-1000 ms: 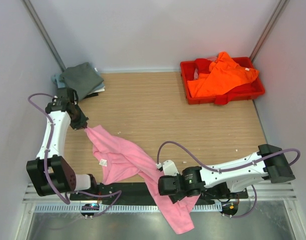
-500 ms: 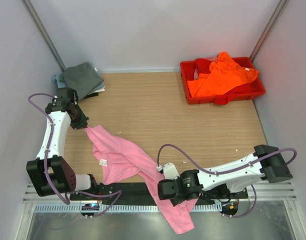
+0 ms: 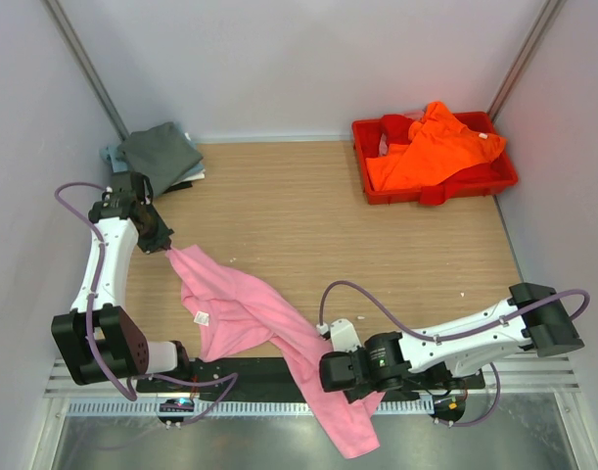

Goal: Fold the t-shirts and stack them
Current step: Flatten the tshirt out

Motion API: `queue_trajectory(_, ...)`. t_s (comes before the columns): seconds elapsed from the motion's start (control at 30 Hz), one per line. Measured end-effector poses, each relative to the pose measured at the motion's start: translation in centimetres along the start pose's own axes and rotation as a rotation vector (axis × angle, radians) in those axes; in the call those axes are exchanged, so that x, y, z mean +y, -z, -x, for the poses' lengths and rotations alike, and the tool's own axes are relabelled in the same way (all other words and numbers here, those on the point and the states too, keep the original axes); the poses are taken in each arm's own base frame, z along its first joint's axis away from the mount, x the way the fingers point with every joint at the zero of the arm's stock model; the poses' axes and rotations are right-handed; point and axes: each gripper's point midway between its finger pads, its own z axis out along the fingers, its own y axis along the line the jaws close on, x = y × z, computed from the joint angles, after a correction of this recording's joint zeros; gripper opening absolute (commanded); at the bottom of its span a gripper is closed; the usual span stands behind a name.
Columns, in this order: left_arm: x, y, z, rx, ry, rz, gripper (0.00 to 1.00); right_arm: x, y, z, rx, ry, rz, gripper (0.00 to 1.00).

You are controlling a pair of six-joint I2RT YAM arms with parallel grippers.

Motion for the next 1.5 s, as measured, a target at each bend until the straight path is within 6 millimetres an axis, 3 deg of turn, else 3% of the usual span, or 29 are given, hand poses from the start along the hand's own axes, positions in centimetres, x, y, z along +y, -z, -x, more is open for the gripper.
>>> queue_trajectory(0.33,0.0,0.0,0.0,0.0,0.0,0.0,0.0,-0.6,-0.7,-0.5,0.007,-0.011,-0.01,0.27)
queue_trajectory(0.47,0.0,0.1,0.0,-0.003,0.0,-0.002,0.0,-0.6,-0.7,-0.5,0.008,-0.017,-0.012,0.11)
queue_trajectory(0.5,0.0,0.1,0.0,-0.005,0.0,-0.003,0.0,-0.7,-0.7,-0.5,0.007,-0.019,-0.012,0.02)
queue_trajectory(0.7,-0.2,0.5,0.0,-0.013,0.001,-0.018,0.0,-1.7,1.0,0.7,-0.064,-0.049,-0.032,0.01)
queue_trajectory(0.87,-1.1,2.5,0.0,-0.046,0.001,-0.092,0.0,-1.5,6.4,4.9,-0.252,-0.12,0.038,0.01)
queue_trajectory(0.93,-1.7,4.1,0.3,-0.082,-0.001,-0.137,0.0,-1.4,9.5,7.0,-0.343,-0.152,0.065,0.01)
queue_trajectory(1.17,-4.2,12.1,2.9,-0.293,-0.02,-0.327,0.0,-2.8,19.2,14.6,-0.661,-0.256,0.076,0.01)
queue_trajectory(1.33,-5.7,17.1,3.7,-0.415,-0.047,-0.455,0.0,-7.1,24.3,20.6,-0.815,-0.306,-0.06,0.01)
queue_trajectory(1.5,-6.6,20.1,4.1,-0.491,-0.072,-0.535,0.0,-12.4,25.9,26.3,-0.835,-0.344,-0.306,0.01)
